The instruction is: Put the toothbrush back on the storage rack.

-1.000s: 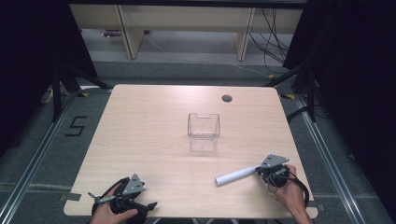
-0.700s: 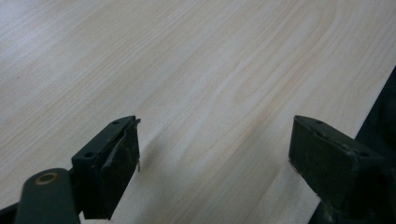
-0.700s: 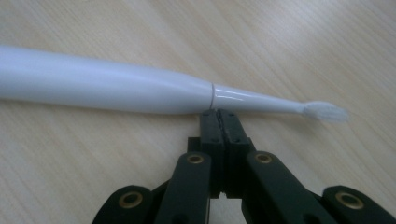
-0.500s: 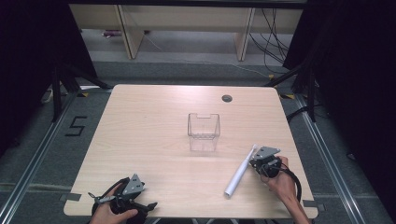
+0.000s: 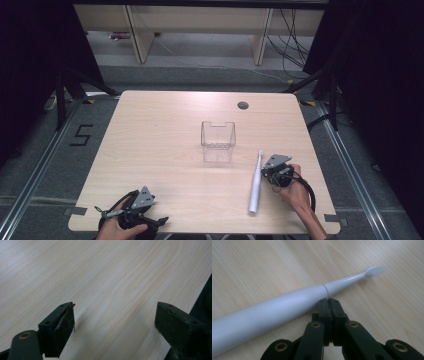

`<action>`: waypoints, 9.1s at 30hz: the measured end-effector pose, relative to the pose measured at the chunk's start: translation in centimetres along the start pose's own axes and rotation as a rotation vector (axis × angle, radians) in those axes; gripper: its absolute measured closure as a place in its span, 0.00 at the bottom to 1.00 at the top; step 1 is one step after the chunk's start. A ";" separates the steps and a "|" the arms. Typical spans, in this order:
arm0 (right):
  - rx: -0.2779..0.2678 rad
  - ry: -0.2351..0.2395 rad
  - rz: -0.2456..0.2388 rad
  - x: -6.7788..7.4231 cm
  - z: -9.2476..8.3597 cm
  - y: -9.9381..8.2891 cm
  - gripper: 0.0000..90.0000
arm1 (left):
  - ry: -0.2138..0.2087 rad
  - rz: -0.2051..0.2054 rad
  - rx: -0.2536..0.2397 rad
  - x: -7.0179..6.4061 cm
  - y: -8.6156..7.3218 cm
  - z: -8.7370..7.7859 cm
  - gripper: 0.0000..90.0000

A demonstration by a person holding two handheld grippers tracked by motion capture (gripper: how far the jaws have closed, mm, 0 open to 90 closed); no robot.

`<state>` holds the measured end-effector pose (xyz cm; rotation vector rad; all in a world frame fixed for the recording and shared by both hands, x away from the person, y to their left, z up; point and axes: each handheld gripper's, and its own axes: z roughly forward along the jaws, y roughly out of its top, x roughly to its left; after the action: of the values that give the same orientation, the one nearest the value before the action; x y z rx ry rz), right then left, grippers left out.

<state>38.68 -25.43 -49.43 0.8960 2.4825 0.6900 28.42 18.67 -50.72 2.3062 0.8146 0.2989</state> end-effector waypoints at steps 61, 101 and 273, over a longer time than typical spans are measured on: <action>0.230 0.137 0.146 2.2 0.4 4.7 0.60 | -0.003 0.014 -0.004 0.1 0.1 0.0 0.17; 0.442 0.176 0.057 -1.0 1.7 5.5 0.74 | -0.007 0.014 -0.004 0.1 0.1 0.0 0.17; -0.127 0.213 0.040 -0.3 3.4 21.4 0.74 | -0.015 0.015 -0.012 0.0 0.2 0.0 0.17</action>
<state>50.74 -10.20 -39.86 0.8664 2.5748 0.9908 28.53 18.61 -50.58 2.3017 0.7860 0.2927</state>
